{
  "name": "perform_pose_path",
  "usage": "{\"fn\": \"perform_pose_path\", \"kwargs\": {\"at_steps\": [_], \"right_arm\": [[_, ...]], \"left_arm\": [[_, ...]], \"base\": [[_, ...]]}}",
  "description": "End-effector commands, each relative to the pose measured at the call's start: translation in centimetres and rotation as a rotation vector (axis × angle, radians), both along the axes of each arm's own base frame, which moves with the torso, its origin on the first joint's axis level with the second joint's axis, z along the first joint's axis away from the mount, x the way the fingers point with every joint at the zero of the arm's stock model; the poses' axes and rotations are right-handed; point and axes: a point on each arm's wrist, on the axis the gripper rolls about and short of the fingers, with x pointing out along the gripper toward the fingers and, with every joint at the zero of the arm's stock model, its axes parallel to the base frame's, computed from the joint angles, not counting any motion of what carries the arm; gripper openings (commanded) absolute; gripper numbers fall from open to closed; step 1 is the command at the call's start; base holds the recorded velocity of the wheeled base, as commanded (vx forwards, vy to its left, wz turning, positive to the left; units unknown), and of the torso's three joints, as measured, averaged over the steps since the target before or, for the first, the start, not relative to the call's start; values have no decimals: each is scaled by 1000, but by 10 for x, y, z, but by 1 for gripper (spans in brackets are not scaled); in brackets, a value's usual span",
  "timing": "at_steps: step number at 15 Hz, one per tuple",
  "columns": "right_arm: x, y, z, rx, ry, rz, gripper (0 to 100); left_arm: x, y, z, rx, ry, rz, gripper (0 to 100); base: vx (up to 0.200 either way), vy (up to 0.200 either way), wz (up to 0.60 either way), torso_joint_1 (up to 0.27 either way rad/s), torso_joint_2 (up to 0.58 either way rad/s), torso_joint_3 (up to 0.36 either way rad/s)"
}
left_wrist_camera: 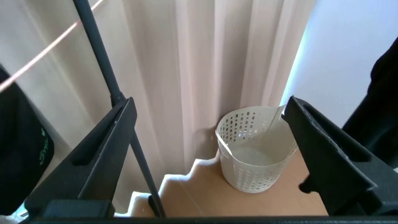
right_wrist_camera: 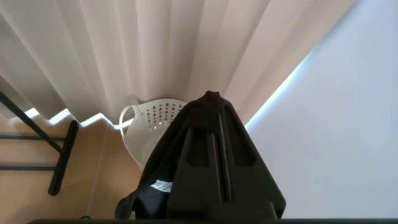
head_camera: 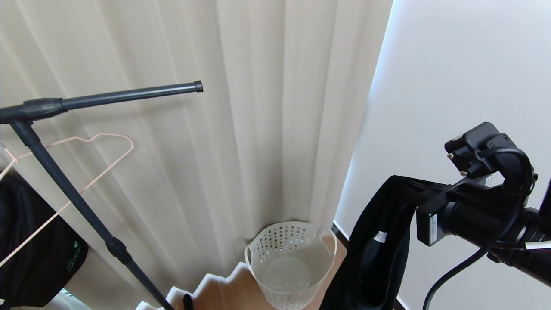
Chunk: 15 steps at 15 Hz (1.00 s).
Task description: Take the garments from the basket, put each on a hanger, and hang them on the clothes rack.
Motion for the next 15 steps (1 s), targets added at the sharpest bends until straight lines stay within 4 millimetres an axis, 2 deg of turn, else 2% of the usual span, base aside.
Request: {"fn": "perform_pose_path", "kwargs": {"at_steps": [1,6,11,14,15], "right_arm": [[0,1,-1,-2,2,1,0],[1,1,-1,-3,3,1,0],[-2,-2,-2,-20,-3,3,0],[-4,-3,-5,-29,1,0,0],[-5,-4,-4,-25,-4,0,0]], "left_arm": [[0,0,0,0,1,0,100],[0,0,0,0,0,1,100],[0,0,0,0,0,4,100],[0,0,0,29,-5,1,100],[0,0,0,32,-5,3,100]], "base": [[0,0,0,261,-618,-188],[0,0,0,201,-454,-75],[0,0,0,173,-367,-172],[0,0,0,31,-70,-29],[0,0,600,32,-12,-7]]}}
